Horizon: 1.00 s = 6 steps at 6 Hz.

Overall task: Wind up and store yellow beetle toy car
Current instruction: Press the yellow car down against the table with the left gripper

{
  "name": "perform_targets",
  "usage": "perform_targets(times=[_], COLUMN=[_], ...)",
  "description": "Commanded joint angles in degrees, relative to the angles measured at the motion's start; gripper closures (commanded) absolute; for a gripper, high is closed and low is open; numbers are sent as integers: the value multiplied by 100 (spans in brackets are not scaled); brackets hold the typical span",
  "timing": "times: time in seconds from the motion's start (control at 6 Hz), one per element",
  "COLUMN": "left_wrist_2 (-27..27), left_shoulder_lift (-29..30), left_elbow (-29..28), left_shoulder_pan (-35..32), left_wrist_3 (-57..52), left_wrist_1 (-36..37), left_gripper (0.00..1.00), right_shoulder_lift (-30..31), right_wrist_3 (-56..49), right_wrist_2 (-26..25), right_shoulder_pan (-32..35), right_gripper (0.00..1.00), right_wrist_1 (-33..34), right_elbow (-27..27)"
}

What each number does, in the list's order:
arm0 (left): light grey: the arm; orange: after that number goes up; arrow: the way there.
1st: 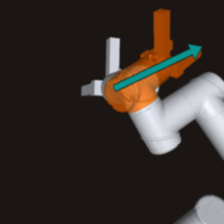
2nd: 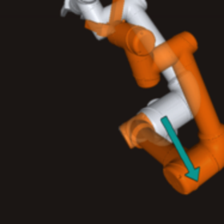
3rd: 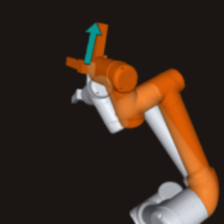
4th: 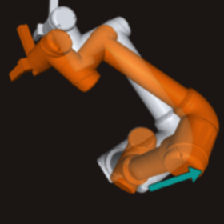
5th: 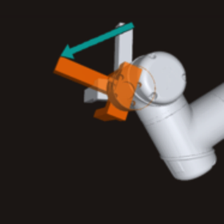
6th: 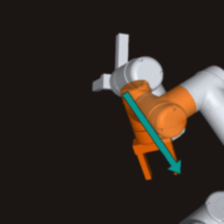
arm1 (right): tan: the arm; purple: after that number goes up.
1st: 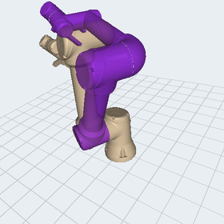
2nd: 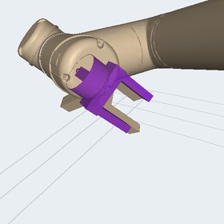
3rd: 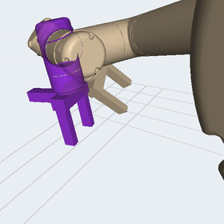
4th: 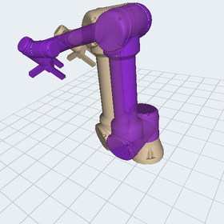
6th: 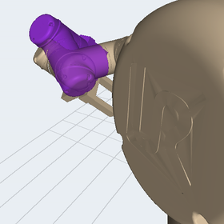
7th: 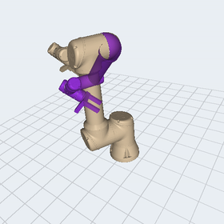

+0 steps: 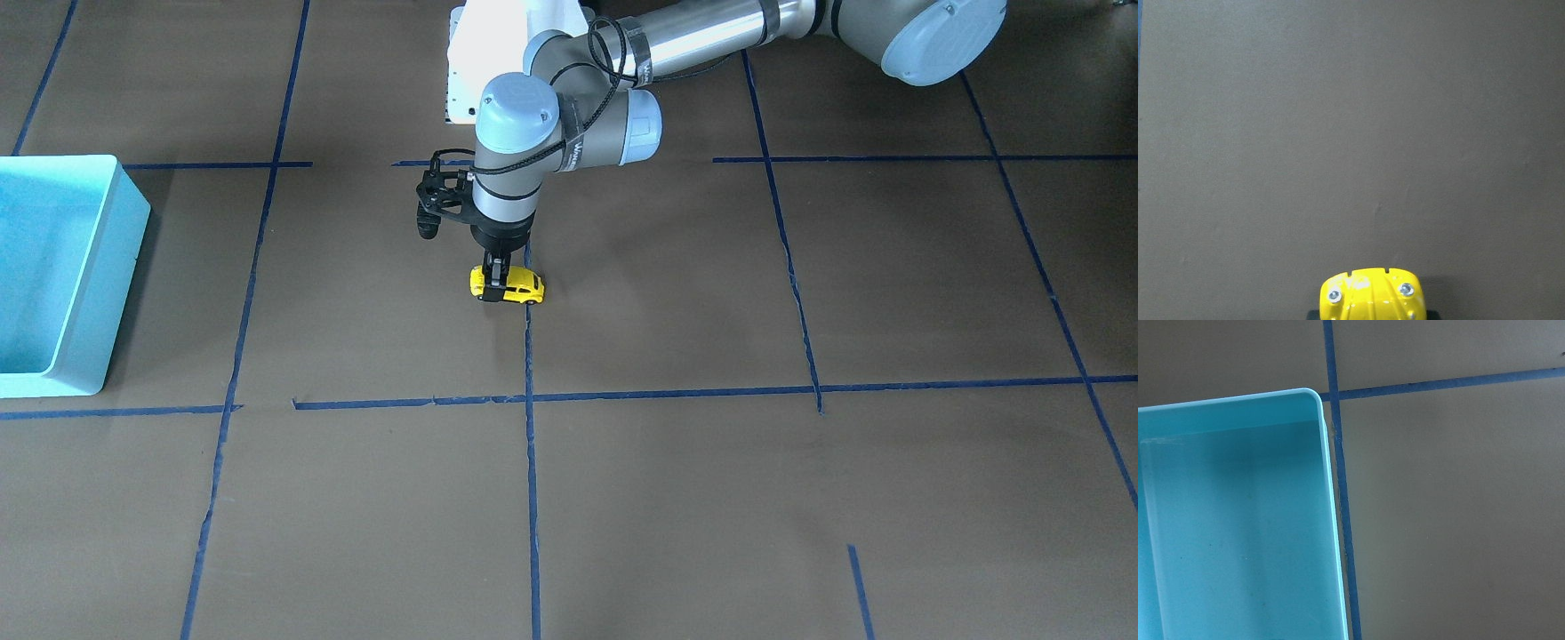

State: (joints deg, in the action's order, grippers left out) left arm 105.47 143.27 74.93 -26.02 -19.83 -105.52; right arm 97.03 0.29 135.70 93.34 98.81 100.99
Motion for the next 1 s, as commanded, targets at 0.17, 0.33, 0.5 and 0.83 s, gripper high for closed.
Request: perform_targets(times=[0.17,0.33,0.5,0.83], left_wrist_2=[174,367,482,483], left_shoulder_lift=[-97,-106,-158,-272], left_elbow=[30,30,39,57], left_shoulder_pan=[-44,-79,-114,-132], left_wrist_3=[-91,-91,-91,-91], left_wrist_1=[-30,-39,-74,-170], left_gripper=[92,92,92,92], right_shoulder_lift=[0,0,0,0], right_wrist_3=[-2,-2,-2,6], right_wrist_2=[1,1,1,9], right_shoulder_pan=[0,0,0,0], right_gripper=[0,0,0,0], right_wrist_1=[-2,-2,-2,-2], right_elbow=[0,0,0,9])
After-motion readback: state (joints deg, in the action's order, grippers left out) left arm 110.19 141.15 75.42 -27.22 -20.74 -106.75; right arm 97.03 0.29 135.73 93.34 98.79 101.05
